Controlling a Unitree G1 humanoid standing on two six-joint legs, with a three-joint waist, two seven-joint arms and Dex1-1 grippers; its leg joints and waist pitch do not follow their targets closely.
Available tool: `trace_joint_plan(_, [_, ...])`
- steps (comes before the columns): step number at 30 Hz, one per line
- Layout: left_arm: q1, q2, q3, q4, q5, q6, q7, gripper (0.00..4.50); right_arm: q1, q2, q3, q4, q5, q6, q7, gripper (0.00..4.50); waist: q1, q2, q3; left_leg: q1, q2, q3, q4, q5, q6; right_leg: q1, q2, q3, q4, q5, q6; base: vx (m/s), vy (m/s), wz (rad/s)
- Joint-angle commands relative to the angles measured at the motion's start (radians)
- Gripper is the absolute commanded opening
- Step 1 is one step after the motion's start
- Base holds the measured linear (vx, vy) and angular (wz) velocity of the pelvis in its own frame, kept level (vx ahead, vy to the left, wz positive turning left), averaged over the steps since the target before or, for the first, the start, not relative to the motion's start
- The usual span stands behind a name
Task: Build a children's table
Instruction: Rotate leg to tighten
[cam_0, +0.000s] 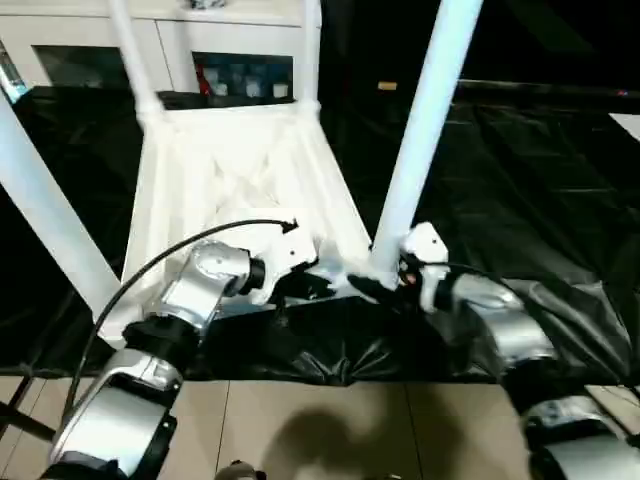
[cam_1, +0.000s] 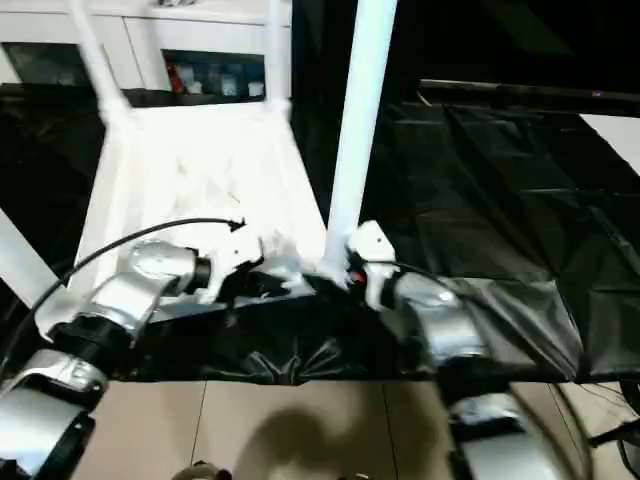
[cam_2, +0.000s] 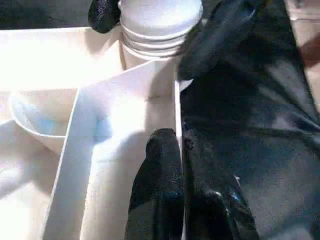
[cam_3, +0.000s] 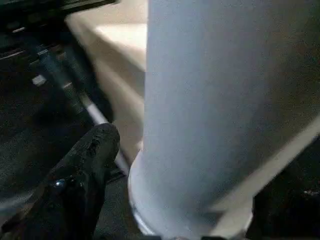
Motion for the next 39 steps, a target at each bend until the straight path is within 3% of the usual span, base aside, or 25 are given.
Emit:
trace_joint_plan(1, [-0.022, -0.022, -0.024, -0.018, -0.033, -0.037, -0.049, 0.0, 0.004, -0.002, 0.038, -0.033, 0.022, 0.019, 0.078, 3.85, 0.002, -0.005, -0.072, 0.015, 0.054, -0.02, -0.068, -0.216, 0.063, 0.051, -0.073, 0.059, -0.07, -0.208, -0.234, 0.0, 0.0, 0.0])
trace_joint_plan(7, [-0.024, -0.008, -0.033, -0.017, -0.034, -0.042, -0.092, 0.0, 0.008, -0.018, 0.053, -0.052, 0.032, 0.036, 0.141, 3.69, 0.009, -0.007, -0.072, 0.016, 0.055, -0.021, -0.069, -0.215, 0.054, 0.049, -0.074, 0.059, -0.071, -0.229, -0.231, 0.0, 0.0, 0.0])
trace_joint_plan(16, [-0.019, 0.009, -0.036, -0.004, -0.025, -0.06, -0.137, 0.0, 0.021, -0.032, 0.074, -0.079, 0.038, 0.064, 0.213, 2.92, 0.016, -0.01, -0.071, 0.017, 0.056, -0.021, -0.069, -0.213, 0.049, 0.047, -0.076, 0.059, -0.071, -0.241, -0.223, 0.0, 0.0, 0.0])
trace_joint_plan(22, [-0.018, -0.005, -0.024, 0.0, -0.03, -0.053, -0.104, 0.0, 0.035, -0.008, 0.058, -0.093, 0.055, 0.087, 0.186, 2.72, 0.018, -0.011, -0.073, 0.016, 0.055, -0.021, -0.068, -0.199, 0.049, 0.048, -0.077, 0.059, -0.068, -0.23, -0.224, 0.0, 0.0, 0.0])
trace_joint_plan(24, [-0.025, -0.027, -0.012, 0.014, -0.018, -0.041, -0.034, 0.0, 0.038, 0.026, 0.026, -0.084, 0.066, 0.09, 0.11, 2.7, 0.017, -0.01, -0.072, 0.015, 0.056, -0.021, -0.069, -0.2, 0.048, 0.047, -0.076, 0.059, -0.069, -0.231, -0.223, 0.0, 0.0, 0.0])
trace_joint_plan(29, [-0.038, -0.067, 0.004, 0.034, 0.0, -0.005, 0.077, 0.0, 0.034, 0.092, -0.026, -0.049, 0.059, 0.084, -0.056, 2.7, 0.006, -0.015, -0.066, 0.021, 0.052, -0.027, -0.074, -0.263, 0.014, 0.042, -0.083, 0.059, -0.09, -0.387, -0.177, 0.0, 0.0, 0.0])
trace_joint_plan(30, [-0.048, -0.098, 0.012, 0.042, 0.011, 0.013, 0.152, 0.0, 0.024, 0.143, -0.053, -0.009, 0.036, 0.063, -0.203, 2.69, 0.002, -0.015, -0.065, 0.021, 0.052, -0.028, -0.075, -0.266, 0.007, 0.039, -0.082, 0.06, -0.092, -0.397, -0.172, 0.0, 0.0, 0.0])
trace_joint_plan(31, [-0.048, -0.098, 0.012, 0.042, 0.011, 0.013, 0.152, 0.0, 0.024, 0.143, -0.053, -0.009, 0.036, 0.063, -0.203, 2.69, -0.004, -0.016, -0.064, 0.021, 0.05, -0.029, -0.076, -0.276, 0.0, 0.039, -0.083, 0.059, -0.095, -0.417, -0.166, 0.0, 0.0, 0.0])
trace_joint_plan(35, [-0.063, -0.163, 0.02, 0.043, 0.038, 0.063, 0.314, 0.0, -0.013, 0.252, -0.11, 0.057, 0.008, 0.082, -0.494, 2.69, -0.019, -0.012, -0.064, 0.018, 0.05, -0.032, -0.078, -0.285, -0.006, 0.039, -0.082, 0.059, -0.097, -0.431, -0.155, 0.0, 0.0, 0.0])
trace_joint_plan(39, [-0.067, -0.204, 0.009, 0.046, 0.086, 0.091, 0.45, 0.0, -0.046, 0.321, -0.118, 0.097, -0.019, 0.066, -0.626, 2.69, -0.028, -0.011, -0.066, 0.021, 0.048, -0.032, -0.078, -0.293, -0.009, 0.036, -0.078, 0.058, -0.096, -0.406, -0.16, 0.0, 0.0, 0.0])
